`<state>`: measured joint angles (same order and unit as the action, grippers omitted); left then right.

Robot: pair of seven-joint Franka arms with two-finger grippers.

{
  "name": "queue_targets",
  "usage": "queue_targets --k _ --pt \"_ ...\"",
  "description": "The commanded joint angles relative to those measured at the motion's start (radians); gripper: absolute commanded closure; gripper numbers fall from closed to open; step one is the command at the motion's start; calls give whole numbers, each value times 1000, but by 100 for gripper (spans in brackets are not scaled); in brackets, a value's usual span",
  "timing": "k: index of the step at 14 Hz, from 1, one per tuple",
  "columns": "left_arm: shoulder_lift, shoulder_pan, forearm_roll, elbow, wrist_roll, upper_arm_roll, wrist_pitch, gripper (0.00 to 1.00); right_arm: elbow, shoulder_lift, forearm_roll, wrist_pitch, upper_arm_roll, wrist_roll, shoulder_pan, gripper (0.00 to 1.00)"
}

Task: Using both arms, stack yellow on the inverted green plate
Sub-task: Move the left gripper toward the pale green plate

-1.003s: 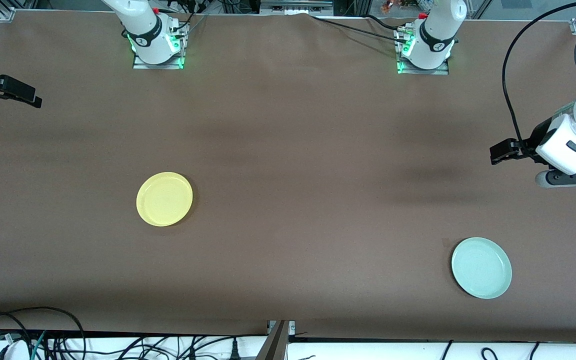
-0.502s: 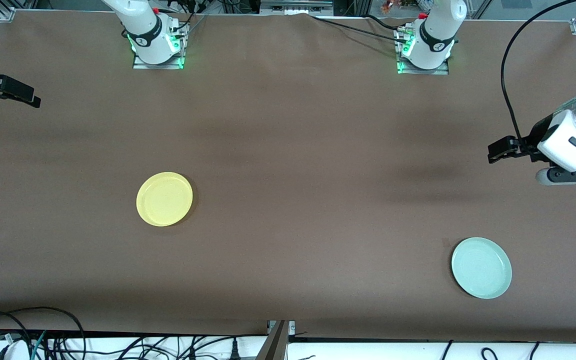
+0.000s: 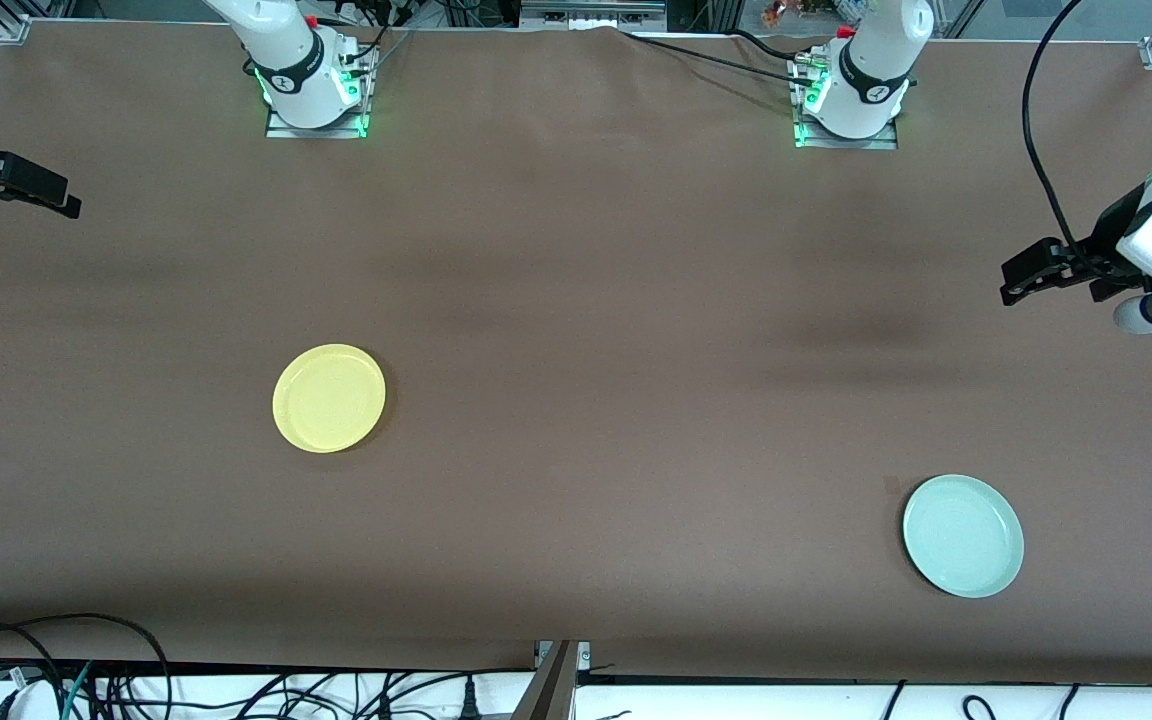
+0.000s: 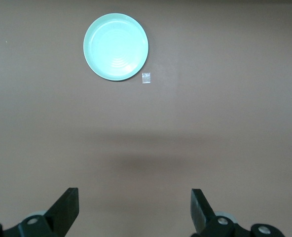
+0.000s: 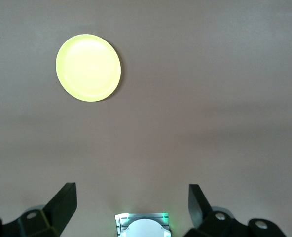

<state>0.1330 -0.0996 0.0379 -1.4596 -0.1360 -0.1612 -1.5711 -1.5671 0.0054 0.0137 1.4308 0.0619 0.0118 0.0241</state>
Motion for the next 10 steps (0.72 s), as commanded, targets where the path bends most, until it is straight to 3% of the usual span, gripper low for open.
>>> queue_targets --k 1,10 --pt "-13 -20 -16 2 13 2 11 0 10 5 -3 14 -4 -4 0 0" --pt "-10 -22 -4 1 15 2 6 0 9 27 -12 56 -1 -4 7 0"
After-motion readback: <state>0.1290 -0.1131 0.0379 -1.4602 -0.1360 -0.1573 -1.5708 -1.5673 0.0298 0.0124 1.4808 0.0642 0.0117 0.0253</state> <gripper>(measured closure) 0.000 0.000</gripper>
